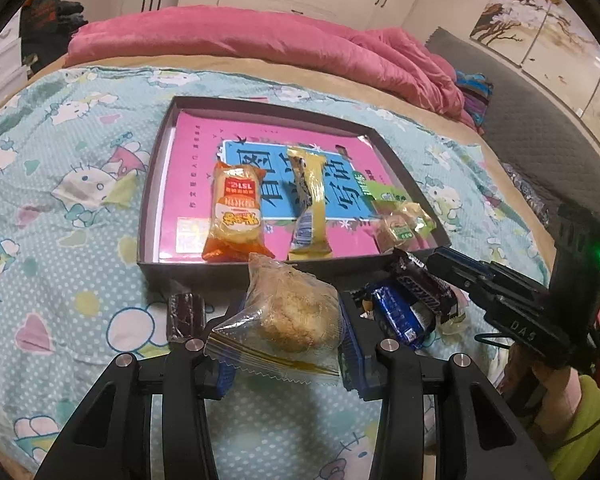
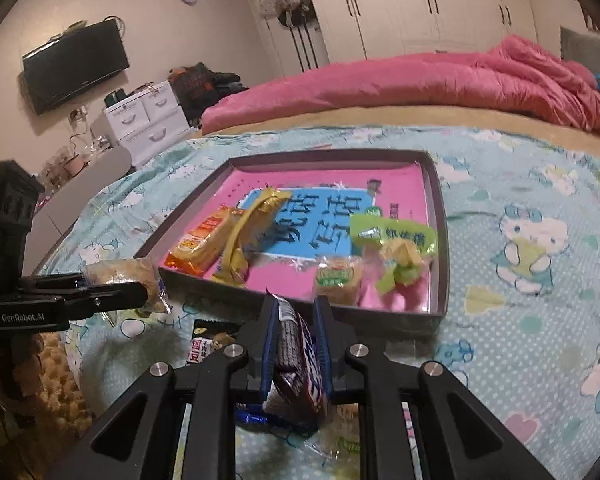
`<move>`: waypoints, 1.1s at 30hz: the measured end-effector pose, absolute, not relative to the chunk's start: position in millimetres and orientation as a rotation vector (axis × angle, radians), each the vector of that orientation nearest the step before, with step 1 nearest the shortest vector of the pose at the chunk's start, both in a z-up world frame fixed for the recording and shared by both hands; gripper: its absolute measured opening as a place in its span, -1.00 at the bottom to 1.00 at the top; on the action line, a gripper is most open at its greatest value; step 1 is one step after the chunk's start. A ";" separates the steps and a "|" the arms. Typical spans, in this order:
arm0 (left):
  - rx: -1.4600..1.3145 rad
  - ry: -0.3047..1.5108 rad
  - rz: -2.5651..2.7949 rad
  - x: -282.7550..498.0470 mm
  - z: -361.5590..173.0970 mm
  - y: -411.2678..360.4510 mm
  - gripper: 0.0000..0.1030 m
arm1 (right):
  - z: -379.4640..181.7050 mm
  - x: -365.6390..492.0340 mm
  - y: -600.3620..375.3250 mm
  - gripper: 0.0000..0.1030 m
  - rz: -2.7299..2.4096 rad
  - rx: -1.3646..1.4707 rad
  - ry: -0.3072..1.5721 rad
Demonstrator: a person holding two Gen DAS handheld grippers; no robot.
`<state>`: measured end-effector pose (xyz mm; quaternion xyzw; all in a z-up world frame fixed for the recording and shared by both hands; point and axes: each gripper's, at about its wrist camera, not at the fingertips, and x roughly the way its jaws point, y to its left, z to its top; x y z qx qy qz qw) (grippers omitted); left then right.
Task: Organize snacks
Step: 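Carry the Snickers bar with the right tool while the left tool carries the bread over the tray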
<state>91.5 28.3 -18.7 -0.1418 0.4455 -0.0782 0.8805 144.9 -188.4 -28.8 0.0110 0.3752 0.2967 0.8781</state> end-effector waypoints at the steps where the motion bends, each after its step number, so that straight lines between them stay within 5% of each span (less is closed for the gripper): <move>1: -0.296 0.929 -0.164 91.3 -19.2 28.2 -0.12 | -29.4 145.6 -191.8 -0.63 0.631 0.047 0.793; 3: -0.298 0.933 -0.170 91.1 -20.1 28.1 -0.12 | -27.8 145.8 -197.6 -0.58 0.635 0.088 0.794; 7: -0.303 0.933 -0.177 89.7 -19.7 28.4 -0.12 | -27.4 144.5 -199.9 -0.10 0.645 0.102 0.819; 18: -0.321 0.937 -0.186 88.7 -20.2 30.9 -0.12 | -43.1 125.5 -164.8 -0.07 0.569 -0.216 0.837; 23: -0.325 0.939 -0.189 88.7 -21.1 31.4 -0.11 | -44.5 126.0 -169.1 -0.56 0.530 -0.235 0.834; 33: -0.343 0.921 -0.194 88.1 -14.7 30.1 -0.11 | -32.6 136.3 -190.9 -0.65 0.642 0.029 0.826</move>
